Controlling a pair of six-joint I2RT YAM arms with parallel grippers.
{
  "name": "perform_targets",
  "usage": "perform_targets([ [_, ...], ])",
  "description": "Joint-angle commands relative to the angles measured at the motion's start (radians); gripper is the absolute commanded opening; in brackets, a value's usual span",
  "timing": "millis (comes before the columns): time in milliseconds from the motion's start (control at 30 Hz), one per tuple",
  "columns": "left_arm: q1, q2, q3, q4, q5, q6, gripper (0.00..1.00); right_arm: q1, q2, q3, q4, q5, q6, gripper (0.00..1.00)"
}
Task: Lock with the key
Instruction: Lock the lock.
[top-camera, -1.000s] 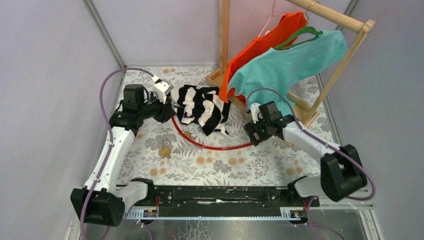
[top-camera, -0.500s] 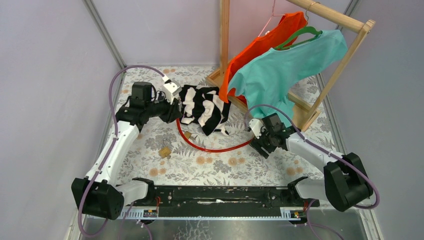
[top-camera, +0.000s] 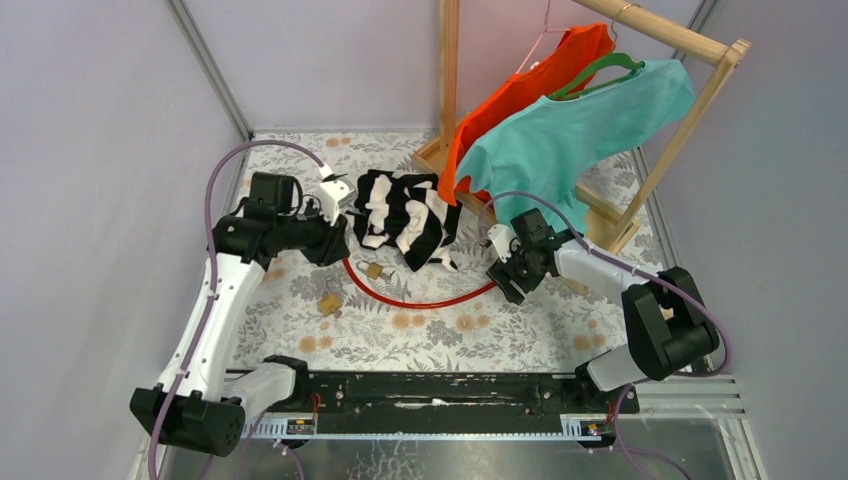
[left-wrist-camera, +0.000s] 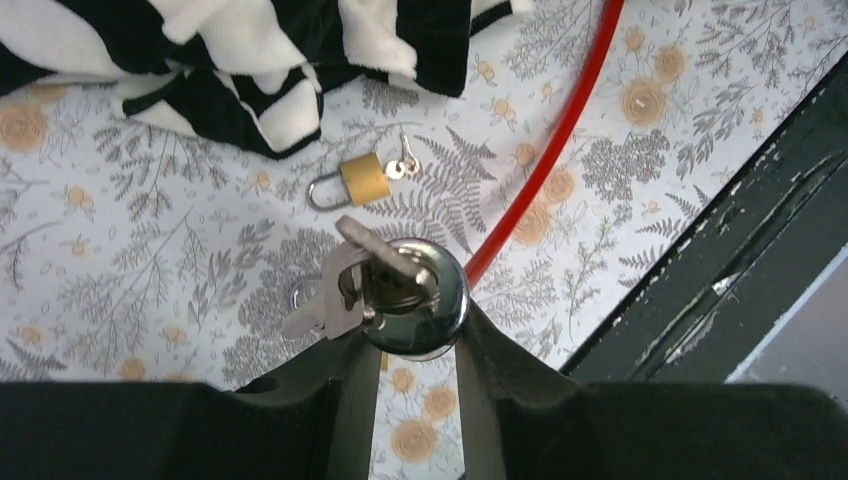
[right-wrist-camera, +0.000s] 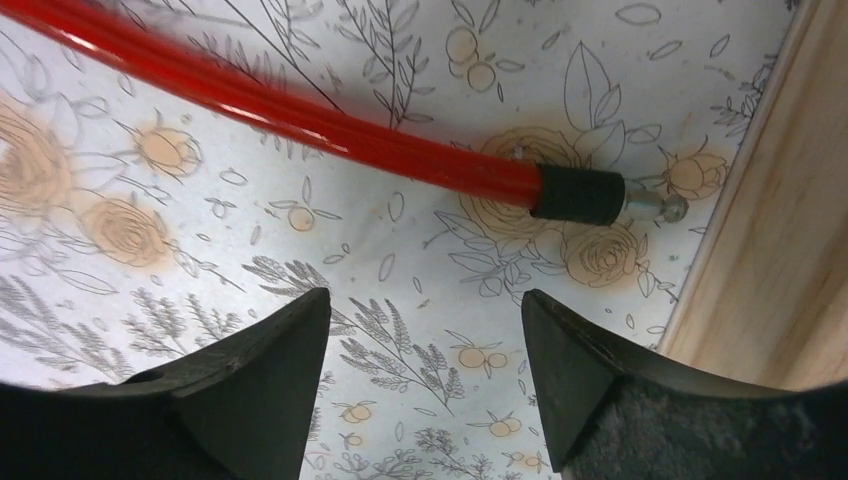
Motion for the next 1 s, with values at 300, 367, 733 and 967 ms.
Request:
perform_targets([
  [300,-0.008,-0.122,0.095,-0.257,-0.177,0.045,0.00,0.007,0.133,0.198,-0.057,-0.161,0.318,0.78],
  [367,-0.007,-0.126,0.112,-0.276,-0.197,0.050,0.00,0.008,0.136,0.190,-0.037,-0.135,0.338,0.78],
  [733,-0.007,-0.097,0.129,-0.278,-0.155,0.043,0.00,0.021,0.150,0.171,0.049,-0.113,0.475,0.77],
  [967,-0.008,-0.088,0.117,-0.237,-0.108,0.036,0.00,0.078,0.188,0.179,0.065,-0.031,0.506,0.74],
])
